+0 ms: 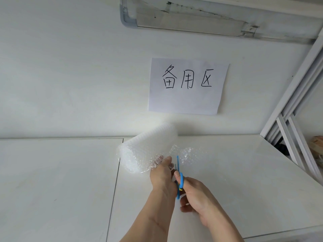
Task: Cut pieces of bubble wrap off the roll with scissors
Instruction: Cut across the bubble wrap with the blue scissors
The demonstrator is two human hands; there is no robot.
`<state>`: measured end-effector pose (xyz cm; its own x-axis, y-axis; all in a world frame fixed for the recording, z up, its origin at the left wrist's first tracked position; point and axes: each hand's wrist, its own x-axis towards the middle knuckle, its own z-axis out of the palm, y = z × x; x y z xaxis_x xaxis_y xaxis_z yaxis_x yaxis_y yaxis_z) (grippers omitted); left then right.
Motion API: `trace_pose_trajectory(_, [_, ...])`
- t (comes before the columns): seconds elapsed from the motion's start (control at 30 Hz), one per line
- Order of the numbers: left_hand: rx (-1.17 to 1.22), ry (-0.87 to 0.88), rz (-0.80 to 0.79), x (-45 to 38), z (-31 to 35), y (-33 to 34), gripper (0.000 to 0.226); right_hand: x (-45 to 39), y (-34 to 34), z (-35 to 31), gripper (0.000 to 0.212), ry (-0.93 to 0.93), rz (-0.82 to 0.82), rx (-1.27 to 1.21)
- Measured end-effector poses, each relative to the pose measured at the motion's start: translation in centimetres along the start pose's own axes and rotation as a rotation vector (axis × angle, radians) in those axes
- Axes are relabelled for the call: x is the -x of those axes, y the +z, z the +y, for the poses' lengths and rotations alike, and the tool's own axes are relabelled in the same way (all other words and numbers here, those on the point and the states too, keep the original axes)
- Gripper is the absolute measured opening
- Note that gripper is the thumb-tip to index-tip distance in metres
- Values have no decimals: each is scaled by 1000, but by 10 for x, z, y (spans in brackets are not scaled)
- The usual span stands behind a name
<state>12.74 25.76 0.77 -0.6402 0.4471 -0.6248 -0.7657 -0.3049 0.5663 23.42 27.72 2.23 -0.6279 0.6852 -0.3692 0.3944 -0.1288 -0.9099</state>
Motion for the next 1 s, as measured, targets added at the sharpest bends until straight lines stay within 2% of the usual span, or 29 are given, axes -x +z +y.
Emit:
trace_pose_trajectory(0.17, [-15, 9, -21, 1, -5, -4, 15, 0, -1, 3, 47, -20, 15, -23])
trace_pose_trajectory(0.27, [-31, 35, -34, 2, -7, -8, 22, 0, -2, 3, 45, -22, -1, -28])
trace_pose_trajectory(0.4, [-19, 45, -35, 0, -8, -10, 16, -2, -2, 2, 47, -14, -15, -16])
trace_pose_trajectory(0.67, [5, 73, -39, 0, -10, -9, 24, -9, -2, 8, 52, -54, 13, 70])
trace_pose_trajectory(0.83, [24, 72, -39, 3, -11, -8, 6, -10, -3, 11, 40, -77, 28, 49])
trace_pose_trajectory(1.0, [-95, 91, -22, 6, -13, -11, 7, -14, -5, 6, 41, -54, -4, -45])
